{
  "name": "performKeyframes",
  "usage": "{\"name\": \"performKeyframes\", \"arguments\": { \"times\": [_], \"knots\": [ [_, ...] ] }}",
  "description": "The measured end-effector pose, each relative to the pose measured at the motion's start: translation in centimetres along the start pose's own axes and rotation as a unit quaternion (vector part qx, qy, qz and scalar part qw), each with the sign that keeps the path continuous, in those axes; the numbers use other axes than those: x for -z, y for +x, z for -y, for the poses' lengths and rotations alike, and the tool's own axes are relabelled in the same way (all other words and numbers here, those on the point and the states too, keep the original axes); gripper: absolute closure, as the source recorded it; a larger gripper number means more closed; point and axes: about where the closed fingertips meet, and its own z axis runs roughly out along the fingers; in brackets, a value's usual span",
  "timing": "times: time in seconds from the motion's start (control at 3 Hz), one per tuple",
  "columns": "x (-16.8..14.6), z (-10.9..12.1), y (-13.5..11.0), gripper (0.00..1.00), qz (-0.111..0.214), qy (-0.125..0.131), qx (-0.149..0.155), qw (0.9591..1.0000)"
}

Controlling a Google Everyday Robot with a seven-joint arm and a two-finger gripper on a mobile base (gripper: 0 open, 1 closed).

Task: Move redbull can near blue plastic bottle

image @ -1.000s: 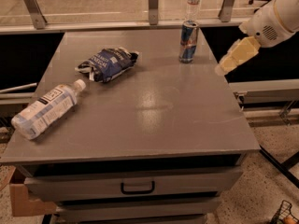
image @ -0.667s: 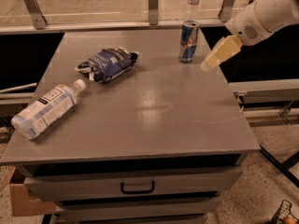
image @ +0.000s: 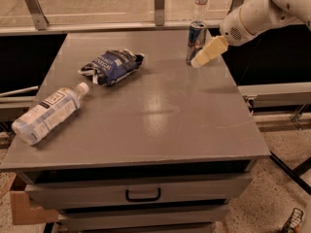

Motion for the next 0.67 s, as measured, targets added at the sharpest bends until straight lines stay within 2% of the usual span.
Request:
{"name": "performKeyframes", "arguments": {
  "times": [0.67],
  "knots": [
    [-3.1, 1.9, -2.6, 0.00, 0.026, 0.005, -0.040, 0.9988]
  ]
}}
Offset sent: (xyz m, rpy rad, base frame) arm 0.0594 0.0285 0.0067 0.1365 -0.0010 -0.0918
